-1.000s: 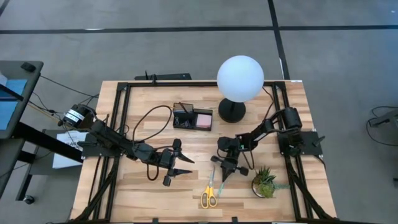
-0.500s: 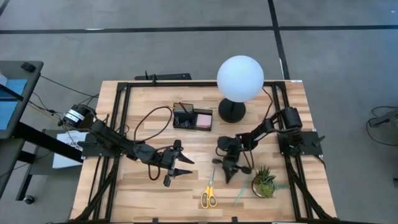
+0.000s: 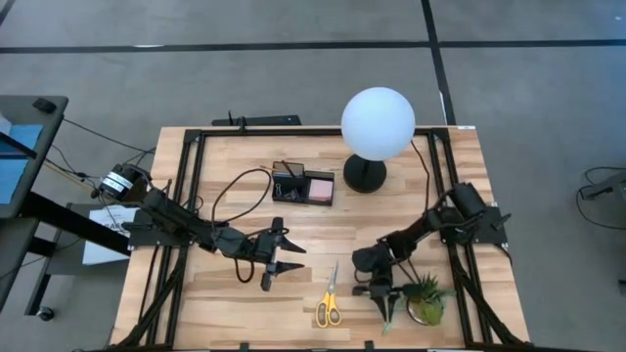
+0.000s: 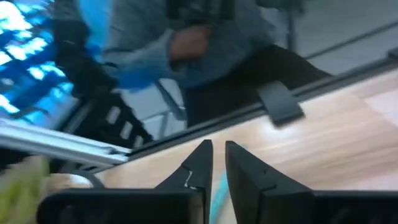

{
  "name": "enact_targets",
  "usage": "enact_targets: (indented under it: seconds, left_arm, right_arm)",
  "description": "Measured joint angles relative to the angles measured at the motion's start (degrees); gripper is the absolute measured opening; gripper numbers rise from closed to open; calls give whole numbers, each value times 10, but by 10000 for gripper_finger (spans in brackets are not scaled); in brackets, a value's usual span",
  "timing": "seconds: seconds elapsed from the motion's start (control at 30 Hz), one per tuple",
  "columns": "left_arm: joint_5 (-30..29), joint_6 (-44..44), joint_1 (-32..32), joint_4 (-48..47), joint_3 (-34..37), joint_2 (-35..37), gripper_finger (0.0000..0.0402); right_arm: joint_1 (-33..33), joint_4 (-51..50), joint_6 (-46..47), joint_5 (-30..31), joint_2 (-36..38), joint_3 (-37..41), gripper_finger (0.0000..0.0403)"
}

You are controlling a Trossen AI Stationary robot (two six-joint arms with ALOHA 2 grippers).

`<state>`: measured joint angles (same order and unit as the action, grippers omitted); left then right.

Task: Pick and place office supplies into organizer
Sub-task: Put the blue pencil into the black desk organizer

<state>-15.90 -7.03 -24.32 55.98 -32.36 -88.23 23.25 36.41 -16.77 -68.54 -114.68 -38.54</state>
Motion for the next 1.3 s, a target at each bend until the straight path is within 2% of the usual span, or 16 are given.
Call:
enact_targets:
  seconds: [0.13,0.23,0.43,0.53,0.63,0.83,0.93,1.0,1.13,1.3]
  left_arm:
    - [0,-9,0,0,0,0,167]
    - [0,-9,0,1,0,0,167]
    - [-36,-66,0,20,-1,0,167]
    - [-56,-125,0,17,-23,-12,167]
    - [-53,-137,-1,16,-65,-49,167]
    - [26,-79,0,9,-210,-182,167]
    - [75,-70,7,-24,-310,-256,167]
    - [94,-98,11,-64,-380,-299,167]
    - [83,-127,19,-236,-532,-373,167]
    - [107,-84,23,-505,-759,-478,167]
  right_arm:
    - [17,-3,-14,102,15,0,11]
    - [8,-11,-60,147,31,0,3]
    - [-42,-15,-62,130,100,0,1]
    - [-59,-13,-19,116,155,0,2]
    - [-68,-12,57,116,221,0,1]
    - [-84,-30,285,135,380,0,1]
    - [-78,-75,339,163,461,-1,1]
    - [-64,-107,356,189,513,-1,1]
    - [-23,-168,400,242,611,-1,1]
    - [16,-215,405,279,717,-1,1]
